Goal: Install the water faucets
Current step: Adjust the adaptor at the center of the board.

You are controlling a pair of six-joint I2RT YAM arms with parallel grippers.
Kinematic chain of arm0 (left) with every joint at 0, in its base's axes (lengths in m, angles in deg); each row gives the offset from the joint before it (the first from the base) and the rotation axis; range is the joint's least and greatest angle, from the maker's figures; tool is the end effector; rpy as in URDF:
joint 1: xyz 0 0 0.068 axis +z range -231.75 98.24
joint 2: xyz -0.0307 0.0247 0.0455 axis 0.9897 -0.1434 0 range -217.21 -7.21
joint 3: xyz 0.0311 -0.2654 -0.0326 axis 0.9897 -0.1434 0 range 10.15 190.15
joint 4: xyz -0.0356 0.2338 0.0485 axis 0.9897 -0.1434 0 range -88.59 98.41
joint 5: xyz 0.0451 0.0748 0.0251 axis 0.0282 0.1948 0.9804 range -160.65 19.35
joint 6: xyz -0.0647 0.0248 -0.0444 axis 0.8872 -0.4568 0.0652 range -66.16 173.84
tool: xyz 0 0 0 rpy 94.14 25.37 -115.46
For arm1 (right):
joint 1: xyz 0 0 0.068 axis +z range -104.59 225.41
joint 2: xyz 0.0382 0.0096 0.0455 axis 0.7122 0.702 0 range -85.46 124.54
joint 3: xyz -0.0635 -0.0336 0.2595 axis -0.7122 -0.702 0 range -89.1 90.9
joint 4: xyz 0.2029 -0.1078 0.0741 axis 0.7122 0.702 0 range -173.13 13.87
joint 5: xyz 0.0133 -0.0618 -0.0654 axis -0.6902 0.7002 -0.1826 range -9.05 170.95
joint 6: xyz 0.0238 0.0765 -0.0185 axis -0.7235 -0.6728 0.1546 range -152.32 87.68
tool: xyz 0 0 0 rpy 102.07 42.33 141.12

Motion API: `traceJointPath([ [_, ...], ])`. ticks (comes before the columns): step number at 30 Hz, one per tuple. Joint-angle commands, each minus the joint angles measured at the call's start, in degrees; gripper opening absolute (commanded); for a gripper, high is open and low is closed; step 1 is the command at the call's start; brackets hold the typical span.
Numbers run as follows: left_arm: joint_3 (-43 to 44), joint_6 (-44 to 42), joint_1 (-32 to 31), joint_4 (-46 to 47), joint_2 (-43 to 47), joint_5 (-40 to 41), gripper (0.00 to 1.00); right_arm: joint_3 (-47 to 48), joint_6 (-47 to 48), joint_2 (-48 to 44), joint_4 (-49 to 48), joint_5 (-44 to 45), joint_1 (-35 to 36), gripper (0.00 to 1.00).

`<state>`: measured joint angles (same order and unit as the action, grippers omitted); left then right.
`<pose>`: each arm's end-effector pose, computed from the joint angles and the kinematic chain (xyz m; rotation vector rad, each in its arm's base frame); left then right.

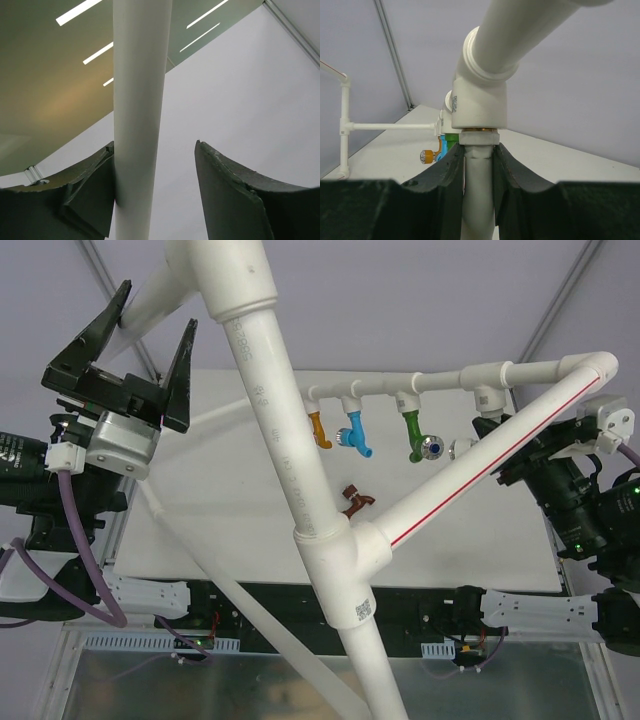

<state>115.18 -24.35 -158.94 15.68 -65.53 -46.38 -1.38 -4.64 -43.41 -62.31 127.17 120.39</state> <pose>0.0453 -0.0665 0.6514 0.5177 0.5323 0.1500 0.0633 0.0368 0.5416 -0.3866 1.2199 0.2523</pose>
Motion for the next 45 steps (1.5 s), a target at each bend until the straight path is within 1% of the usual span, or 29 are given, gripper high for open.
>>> traceJointPath([
  [1,-1.7,4.5,-0.2,-4.3,0.2,2.5,0.63,2.8,2.9,-2.1,-18.3,-3.2,0.3,0.0],
  [4,-2.3,5.1,-0.2,-4.5,1.4,2.6,0.67,2.5,3.0,-2.2,-18.4,-2.6,0.3,0.0],
  [9,-3.6,10.2,-0.2,-7.0,6.0,0.7,0.71,1.8,3.8,-2.7,-18.4,-0.9,0.3,0.0],
  [13,-4.7,14.1,-0.2,-12.7,10.0,-0.4,0.72,1.0,4.5,-3.5,-18.7,0.4,0.3,0.0],
  [22,-5.5,25.1,-0.1,-25.8,16.4,-6.8,0.7,-0.3,6.2,-3.8,-19.5,3.2,0.2,0.0],
  [28,-4.8,33.7,0.0,-37.7,19.3,-15.6,0.66,-0.5,6.3,-3.1,-19.5,4.6,0.3,0.0],
  [34,-6.0,44.7,0.0,-47.3,22.3,-29.0,0.66,-0.8,5.9,-3.1,-19.5,4.8,0.3,0.0],
  [37,-8.4,48.6,0.4,-49.9,23.8,-33.9,0.66,-1.1,5.8,-3.0,-19.5,4.9,0.3,0.0],
  [42,-14.9,53.3,0.9,-50.6,25.0,-37.7,0.66,-1.4,5.7,-3.2,-19.5,5.2,0.3,0.0],
  [45,-20.1,56.1,0.9,-50.5,24.1,-38.0,0.68,-1.9,5.5,-3.5,-19.4,5.5,0.3,0.0],
])
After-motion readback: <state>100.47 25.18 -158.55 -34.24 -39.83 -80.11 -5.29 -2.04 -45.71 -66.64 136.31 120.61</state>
